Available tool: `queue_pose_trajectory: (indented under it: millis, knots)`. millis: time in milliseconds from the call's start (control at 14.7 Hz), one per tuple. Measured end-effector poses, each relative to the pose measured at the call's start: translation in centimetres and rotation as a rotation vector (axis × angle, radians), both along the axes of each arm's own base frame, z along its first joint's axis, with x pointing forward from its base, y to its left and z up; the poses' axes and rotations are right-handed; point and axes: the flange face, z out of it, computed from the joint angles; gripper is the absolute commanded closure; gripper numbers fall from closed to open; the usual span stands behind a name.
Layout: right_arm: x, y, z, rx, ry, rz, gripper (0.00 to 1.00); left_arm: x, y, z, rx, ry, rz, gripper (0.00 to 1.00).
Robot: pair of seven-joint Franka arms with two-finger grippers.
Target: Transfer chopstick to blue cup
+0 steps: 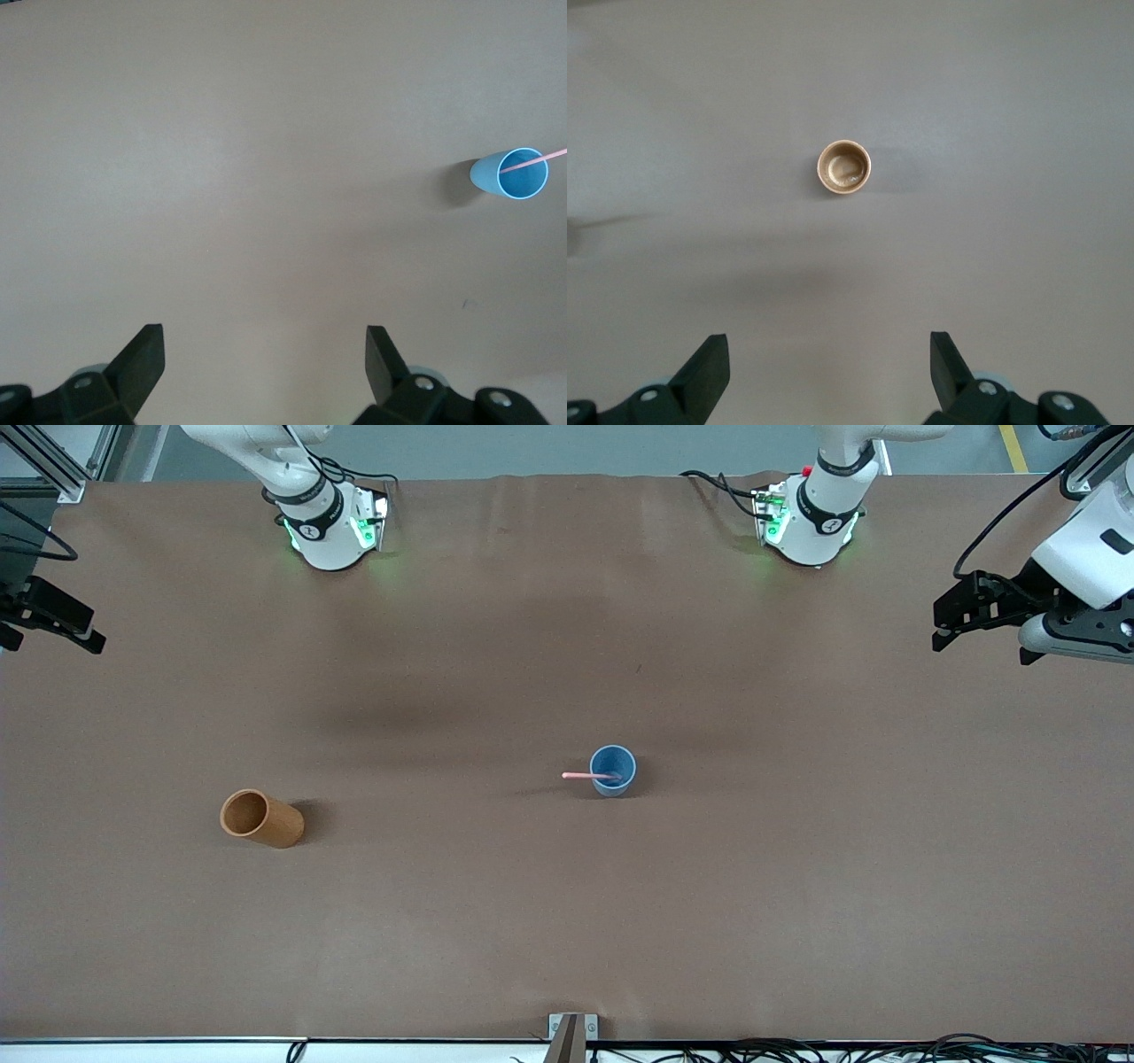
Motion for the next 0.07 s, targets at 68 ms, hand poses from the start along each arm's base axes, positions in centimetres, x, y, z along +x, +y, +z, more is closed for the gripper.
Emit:
queue_pose_trajectory:
  millis: [68]
  knots:
    - [0.08,-0.01,0.02,0.0,-0.005,0.001,0.0,0.0,0.0,0.0,0.0,0.0,0.0,0.0]
